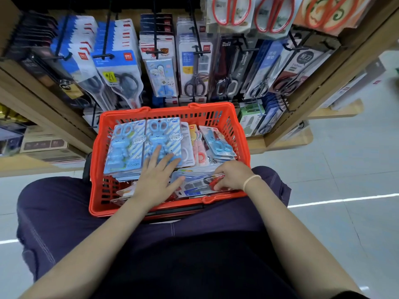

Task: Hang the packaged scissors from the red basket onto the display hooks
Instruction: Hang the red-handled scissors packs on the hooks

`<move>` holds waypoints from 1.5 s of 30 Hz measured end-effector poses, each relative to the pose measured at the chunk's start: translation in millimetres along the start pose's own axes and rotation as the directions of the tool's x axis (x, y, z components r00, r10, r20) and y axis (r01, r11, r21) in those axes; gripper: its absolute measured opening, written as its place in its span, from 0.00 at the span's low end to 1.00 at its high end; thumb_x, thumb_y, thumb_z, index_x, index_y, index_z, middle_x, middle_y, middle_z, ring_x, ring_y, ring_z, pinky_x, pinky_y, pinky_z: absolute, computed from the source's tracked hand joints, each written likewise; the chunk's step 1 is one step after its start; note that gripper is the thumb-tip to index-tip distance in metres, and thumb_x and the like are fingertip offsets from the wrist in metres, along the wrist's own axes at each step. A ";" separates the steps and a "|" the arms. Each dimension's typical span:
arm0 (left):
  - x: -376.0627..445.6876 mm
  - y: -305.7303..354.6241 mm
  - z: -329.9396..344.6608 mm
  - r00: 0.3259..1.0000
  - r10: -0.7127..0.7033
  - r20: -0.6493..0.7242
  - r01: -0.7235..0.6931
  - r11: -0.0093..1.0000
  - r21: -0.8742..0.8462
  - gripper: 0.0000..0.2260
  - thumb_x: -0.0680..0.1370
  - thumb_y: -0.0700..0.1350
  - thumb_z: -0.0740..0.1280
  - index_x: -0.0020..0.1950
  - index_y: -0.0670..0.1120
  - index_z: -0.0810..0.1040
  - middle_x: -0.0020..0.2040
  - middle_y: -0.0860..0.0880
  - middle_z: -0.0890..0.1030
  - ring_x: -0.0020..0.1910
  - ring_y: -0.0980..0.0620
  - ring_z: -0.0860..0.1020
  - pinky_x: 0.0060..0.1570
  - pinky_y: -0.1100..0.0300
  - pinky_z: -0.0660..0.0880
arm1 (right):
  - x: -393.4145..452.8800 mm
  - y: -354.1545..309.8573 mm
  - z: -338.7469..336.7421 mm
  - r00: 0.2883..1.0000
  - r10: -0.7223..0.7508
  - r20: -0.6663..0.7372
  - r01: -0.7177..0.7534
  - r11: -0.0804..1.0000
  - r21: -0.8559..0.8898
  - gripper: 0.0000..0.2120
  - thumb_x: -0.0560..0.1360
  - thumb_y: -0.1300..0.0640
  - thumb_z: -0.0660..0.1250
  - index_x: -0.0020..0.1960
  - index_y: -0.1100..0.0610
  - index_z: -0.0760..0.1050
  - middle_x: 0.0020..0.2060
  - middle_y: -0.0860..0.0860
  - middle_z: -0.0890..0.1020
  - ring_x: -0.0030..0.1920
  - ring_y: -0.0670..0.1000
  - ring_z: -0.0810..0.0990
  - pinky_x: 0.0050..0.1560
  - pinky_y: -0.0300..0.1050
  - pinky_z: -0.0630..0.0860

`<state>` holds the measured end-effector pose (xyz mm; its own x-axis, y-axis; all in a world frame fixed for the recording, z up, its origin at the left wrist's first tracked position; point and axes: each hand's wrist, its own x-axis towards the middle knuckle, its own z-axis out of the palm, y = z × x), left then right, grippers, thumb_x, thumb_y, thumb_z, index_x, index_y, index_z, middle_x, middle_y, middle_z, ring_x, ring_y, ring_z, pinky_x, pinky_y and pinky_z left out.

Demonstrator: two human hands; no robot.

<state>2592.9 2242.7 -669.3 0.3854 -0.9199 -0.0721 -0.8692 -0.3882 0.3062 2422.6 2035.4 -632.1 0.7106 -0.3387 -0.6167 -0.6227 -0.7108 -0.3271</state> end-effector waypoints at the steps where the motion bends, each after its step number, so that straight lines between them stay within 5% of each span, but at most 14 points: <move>1: -0.1 -0.6 0.2 1.000 -0.002 -0.004 0.002 1.000 -0.011 0.32 0.80 0.66 0.52 0.75 0.49 0.74 0.76 0.47 0.72 0.82 0.41 0.51 0.75 0.33 0.58 | 0.0 0.2 -0.9 1.000 0.008 0.004 -0.008 1.000 0.027 0.30 0.72 0.45 0.76 0.70 0.54 0.76 0.68 0.52 0.78 0.69 0.54 0.74 0.62 0.43 0.69; 9: 2.7 3.5 -12.5 0.995 -0.058 0.078 0.061 0.997 -0.037 0.45 0.74 0.77 0.37 0.78 0.53 0.69 0.79 0.51 0.67 0.83 0.47 0.44 0.78 0.37 0.49 | -3.9 4.6 -14.9 0.997 0.004 -0.074 0.010 0.982 0.191 0.25 0.71 0.47 0.78 0.64 0.58 0.81 0.55 0.56 0.84 0.57 0.55 0.80 0.52 0.43 0.72; 11: 5.3 9.6 -22.9 0.991 -0.103 0.086 0.110 0.990 -0.089 0.44 0.73 0.79 0.39 0.80 0.56 0.65 0.80 0.51 0.66 0.83 0.47 0.46 0.79 0.38 0.47 | -9.7 8.8 -26.7 0.995 -0.005 -0.102 0.032 0.963 0.268 0.15 0.70 0.48 0.79 0.50 0.58 0.84 0.41 0.56 0.83 0.44 0.54 0.81 0.46 0.47 0.75; 13: 9.2 17.9 -36.3 0.983 -0.170 0.064 0.180 0.958 -0.225 0.41 0.73 0.77 0.46 0.81 0.58 0.60 0.80 0.50 0.65 0.83 0.47 0.50 0.79 0.40 0.47 | -18.1 14.4 -38.6 0.991 -0.012 -0.135 0.066 0.910 0.409 0.12 0.69 0.51 0.80 0.42 0.59 0.83 0.37 0.58 0.84 0.38 0.50 0.79 0.43 0.48 0.77; 18: 20.0 36.7 -65.4 0.929 -0.368 -0.033 0.250 0.691 -0.678 0.47 0.68 0.74 0.63 0.82 0.59 0.52 0.77 0.56 0.65 0.78 0.52 0.61 0.74 0.47 0.61 | -39.4 25.7 -57.8 0.971 0.035 -0.235 0.161 0.633 0.757 0.07 0.70 0.64 0.79 0.40 0.54 0.84 0.33 0.43 0.85 0.35 0.40 0.81 0.41 0.37 0.78; 21: 27.3 46.7 -74.7 0.877 -0.480 -0.022 0.253 0.498 -0.829 0.51 0.68 0.71 0.71 0.83 0.55 0.52 0.77 0.56 0.65 0.77 0.56 0.62 0.72 0.52 0.63 | -44.9 28.5 -58.8 0.947 0.048 -0.317 0.259 0.468 0.845 0.04 0.70 0.64 0.76 0.45 0.59 0.84 0.35 0.46 0.85 0.36 0.42 0.81 0.39 0.36 0.77; 24: 33.6 53.5 -82.8 0.809 -0.584 0.068 0.287 0.291 -0.913 0.43 0.75 0.61 0.72 0.83 0.53 0.52 0.79 0.51 0.65 0.78 0.52 0.63 0.72 0.50 0.64 | -47.3 24.4 -58.3 0.918 0.090 -0.386 0.350 0.276 0.895 0.10 0.68 0.57 0.74 0.48 0.60 0.83 0.38 0.49 0.87 0.37 0.45 0.84 0.40 0.39 0.79; 26: 35.4 53.3 -85.2 0.805 -0.570 0.162 0.325 0.196 -0.925 0.43 0.74 0.62 0.73 0.83 0.53 0.55 0.77 0.51 0.69 0.77 0.50 0.66 0.69 0.52 0.65 | -46.2 17.4 -54.9 0.913 0.126 -0.387 0.374 0.120 0.920 0.09 0.68 0.57 0.72 0.48 0.59 0.83 0.39 0.50 0.87 0.39 0.46 0.85 0.41 0.39 0.81; 29: 39.3 56.9 -88.3 0.893 -0.360 0.270 0.343 0.155 -0.926 0.46 0.63 0.68 0.75 0.77 0.55 0.67 0.69 0.55 0.79 0.71 0.53 0.74 0.72 0.50 0.65 | -39.5 1.1 -47.9 0.931 0.139 -0.336 0.345 -0.045 0.937 0.09 0.70 0.56 0.71 0.49 0.58 0.84 0.44 0.54 0.87 0.43 0.49 0.85 0.47 0.42 0.82; 35: 54.8 69.5 -101.4 0.948 -0.214 0.234 0.215 -0.109 -0.970 0.28 0.72 0.44 0.78 0.70 0.46 0.74 0.62 0.47 0.84 0.61 0.47 0.82 0.62 0.49 0.77 | -33.8 -35.1 -29.2 0.964 0.113 -0.241 0.254 -0.122 0.959 0.24 0.75 0.51 0.70 0.66 0.64 0.78 0.60 0.64 0.82 0.59 0.60 0.81 0.64 0.55 0.77; 38: 52.2 66.5 -103.7 0.938 -0.251 0.240 0.210 -0.141 -0.967 0.26 0.71 0.45 0.73 0.69 0.47 0.76 0.60 0.48 0.85 0.60 0.47 0.84 0.53 0.54 0.81 | -34.4 -44.6 -20.9 0.968 0.133 -0.214 0.223 -0.051 0.974 0.30 0.73 0.42 0.74 0.64 0.65 0.78 0.64 0.71 0.76 0.62 0.65 0.79 0.71 0.63 0.70; 42: 46.3 60.8 -103.9 0.921 -0.315 0.229 0.180 -0.177 -0.968 0.27 0.69 0.47 0.74 0.68 0.48 0.77 0.59 0.47 0.86 0.54 0.48 0.85 0.45 0.55 0.81 | -36.4 -47.9 -23.4 0.953 0.139 -0.269 0.267 0.029 0.963 0.27 0.72 0.40 0.73 0.59 0.62 0.82 0.60 0.63 0.81 0.59 0.62 0.81 0.68 0.63 0.73; 45: 44.7 56.6 -108.6 0.896 -0.366 0.251 0.170 -0.239 -0.956 0.27 0.72 0.53 0.72 0.70 0.48 0.76 0.62 0.48 0.85 0.60 0.48 0.83 0.53 0.50 0.80 | -35.0 -46.2 -24.4 0.941 0.132 -0.310 0.308 0.037 0.951 0.20 0.75 0.45 0.70 0.56 0.60 0.84 0.68 0.60 0.78 0.64 0.61 0.80 0.69 0.63 0.73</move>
<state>2594.6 2185.6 -552.1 0.5858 -0.6965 -0.4144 0.5691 -0.0106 0.8222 2434.6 2065.0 -577.9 0.6882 -0.6040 -0.4019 -0.1155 0.4557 -0.8826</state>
